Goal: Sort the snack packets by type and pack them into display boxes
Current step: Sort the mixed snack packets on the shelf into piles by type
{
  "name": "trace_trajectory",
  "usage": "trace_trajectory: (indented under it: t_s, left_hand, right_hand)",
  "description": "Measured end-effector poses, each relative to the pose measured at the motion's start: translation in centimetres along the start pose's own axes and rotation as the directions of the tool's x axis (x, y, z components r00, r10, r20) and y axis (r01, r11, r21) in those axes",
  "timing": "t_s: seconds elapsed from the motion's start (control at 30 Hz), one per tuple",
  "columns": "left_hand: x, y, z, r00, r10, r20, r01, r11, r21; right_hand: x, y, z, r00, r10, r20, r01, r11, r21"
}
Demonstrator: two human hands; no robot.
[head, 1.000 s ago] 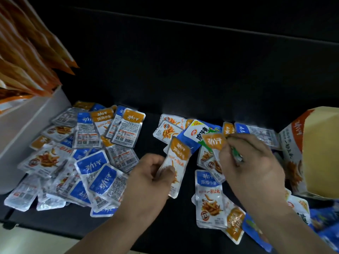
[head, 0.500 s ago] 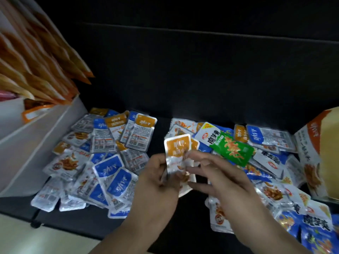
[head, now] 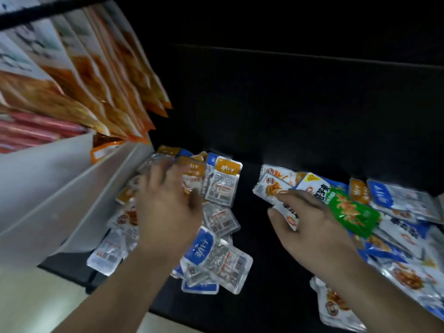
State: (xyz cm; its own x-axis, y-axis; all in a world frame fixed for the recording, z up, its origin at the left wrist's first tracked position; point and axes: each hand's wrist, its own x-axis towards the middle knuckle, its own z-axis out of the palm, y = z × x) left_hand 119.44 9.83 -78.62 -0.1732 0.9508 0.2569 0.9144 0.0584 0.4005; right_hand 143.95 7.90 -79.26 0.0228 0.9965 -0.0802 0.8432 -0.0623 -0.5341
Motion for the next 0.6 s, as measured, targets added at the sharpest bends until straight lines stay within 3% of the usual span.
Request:
trace_trajectory:
  t_s: [0.07,0.17,0.23,0.33,0.43,0.6]
  left_hand:
    - [-0.7,2.9,1.0,0.965,0.204,0.163,-0.182,0.973,-0.144]
    - [0.2,6.9,4.6,0.799,0.394,0.453,-0.379,0.916,-0.129]
    - [1.9,8.9,6.9,0.684,0.42,0.597,-0.489,0.871,-0.052]
    - [4.0,9.7,10.1,0.587,0.36,0.725,-0.564,0.824,0.047]
    - [3.9,9.4,11.3,0.588,0.314,0.746,-0.567,0.817,0.103]
    - [-0.3,8.3,9.3,0.719,0.395,0.572,-0.595,0.775,0.213]
  right_hand:
    - [0.3,2.3,-0.1,0.998,-0.028,-0.054,0.018,0.984,-0.176]
    - [0.3,4.5,-0.8,0.982,0.117,0.147,-0.074,0.96,-0.27]
    - [-0.3,5.6,-1.3,0.985,0.075,0.157,-0.025,0.954,-0.298]
    - [-0.9,6.3,-2.1,0.985,0.056,0.162,0.008,0.928,-0.373]
    - [-1.1,6.9,-2.8,0.968,0.094,0.234,0.014,0.906,-0.423]
    - [-1.2,6.6,-3.1,0.945,0.12,0.303,0.035,0.887,-0.46]
